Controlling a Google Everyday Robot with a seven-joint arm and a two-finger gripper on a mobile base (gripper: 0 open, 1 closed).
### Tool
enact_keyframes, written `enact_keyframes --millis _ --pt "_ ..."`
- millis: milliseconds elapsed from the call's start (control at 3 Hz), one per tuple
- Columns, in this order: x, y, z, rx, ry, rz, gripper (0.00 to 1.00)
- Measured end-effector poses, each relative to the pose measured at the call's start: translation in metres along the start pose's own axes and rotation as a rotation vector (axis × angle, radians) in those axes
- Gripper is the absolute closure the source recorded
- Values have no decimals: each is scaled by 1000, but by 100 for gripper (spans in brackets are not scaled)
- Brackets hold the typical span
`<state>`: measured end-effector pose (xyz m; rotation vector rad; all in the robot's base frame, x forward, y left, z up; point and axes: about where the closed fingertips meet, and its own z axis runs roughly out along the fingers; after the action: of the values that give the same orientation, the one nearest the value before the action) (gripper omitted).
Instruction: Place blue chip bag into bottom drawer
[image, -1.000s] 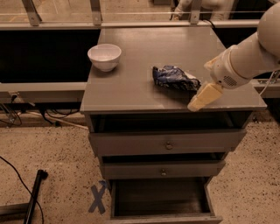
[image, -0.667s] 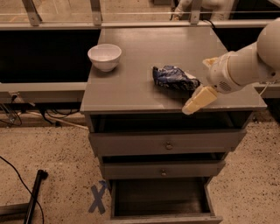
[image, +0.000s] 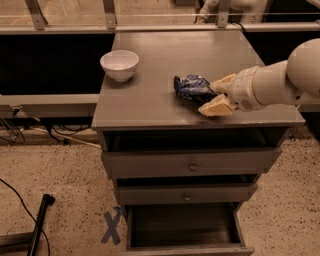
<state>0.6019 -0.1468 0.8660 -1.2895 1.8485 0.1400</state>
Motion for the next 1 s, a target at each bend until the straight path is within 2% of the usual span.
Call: enact_keyframes --millis 333,667,1000 --pt "-2 0 -5 -21 -137 30 66" --pt "-2 -2 -37 -27 -284 37 88" --pt "5 9 -76 -50 -394 -4 100"
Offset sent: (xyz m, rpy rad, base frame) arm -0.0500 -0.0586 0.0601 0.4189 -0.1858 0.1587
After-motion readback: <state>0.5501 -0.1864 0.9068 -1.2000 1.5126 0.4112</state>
